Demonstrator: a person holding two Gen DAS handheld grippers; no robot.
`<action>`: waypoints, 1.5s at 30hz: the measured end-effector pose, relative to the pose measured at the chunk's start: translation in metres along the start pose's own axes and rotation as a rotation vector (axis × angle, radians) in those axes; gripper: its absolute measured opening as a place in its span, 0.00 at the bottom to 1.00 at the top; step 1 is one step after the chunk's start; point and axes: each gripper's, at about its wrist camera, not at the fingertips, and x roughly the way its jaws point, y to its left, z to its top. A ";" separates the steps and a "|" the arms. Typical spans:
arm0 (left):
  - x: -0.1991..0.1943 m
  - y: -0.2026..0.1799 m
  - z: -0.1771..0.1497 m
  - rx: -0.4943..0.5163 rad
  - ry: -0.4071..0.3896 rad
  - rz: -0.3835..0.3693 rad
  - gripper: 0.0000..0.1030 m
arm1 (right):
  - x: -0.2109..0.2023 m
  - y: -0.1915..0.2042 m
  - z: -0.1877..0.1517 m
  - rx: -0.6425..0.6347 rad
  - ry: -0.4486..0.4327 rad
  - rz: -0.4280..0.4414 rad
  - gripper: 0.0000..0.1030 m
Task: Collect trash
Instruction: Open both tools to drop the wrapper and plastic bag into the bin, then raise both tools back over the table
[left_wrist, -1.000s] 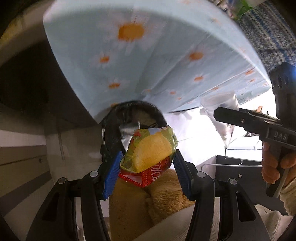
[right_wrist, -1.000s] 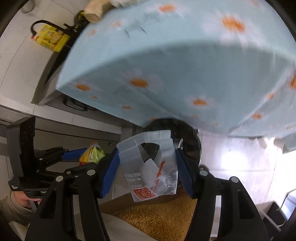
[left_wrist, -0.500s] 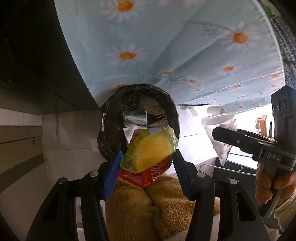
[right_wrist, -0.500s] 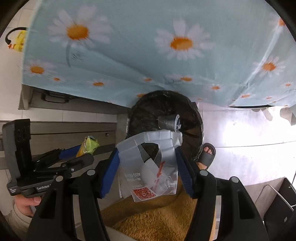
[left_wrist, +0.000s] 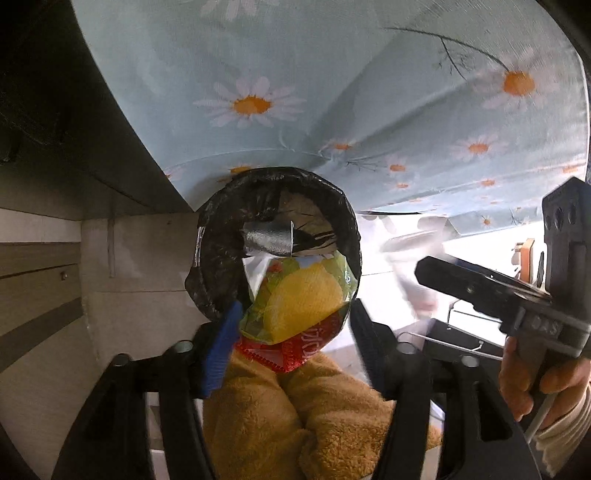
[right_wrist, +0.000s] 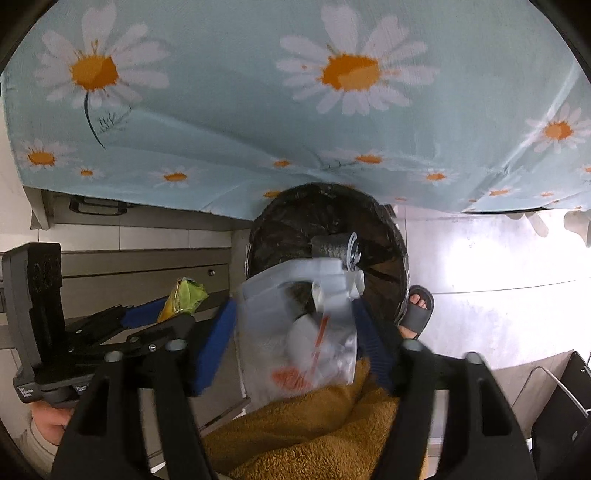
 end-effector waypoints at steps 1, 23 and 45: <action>-0.001 -0.001 0.001 -0.003 -0.011 0.011 0.70 | -0.002 -0.002 0.000 0.008 -0.008 0.000 0.73; -0.076 -0.015 0.009 0.074 -0.111 0.036 0.70 | -0.066 0.020 -0.008 -0.038 -0.090 -0.023 0.73; -0.192 -0.031 0.011 0.227 -0.324 -0.022 0.70 | -0.148 0.100 0.006 -0.133 -0.298 0.005 0.78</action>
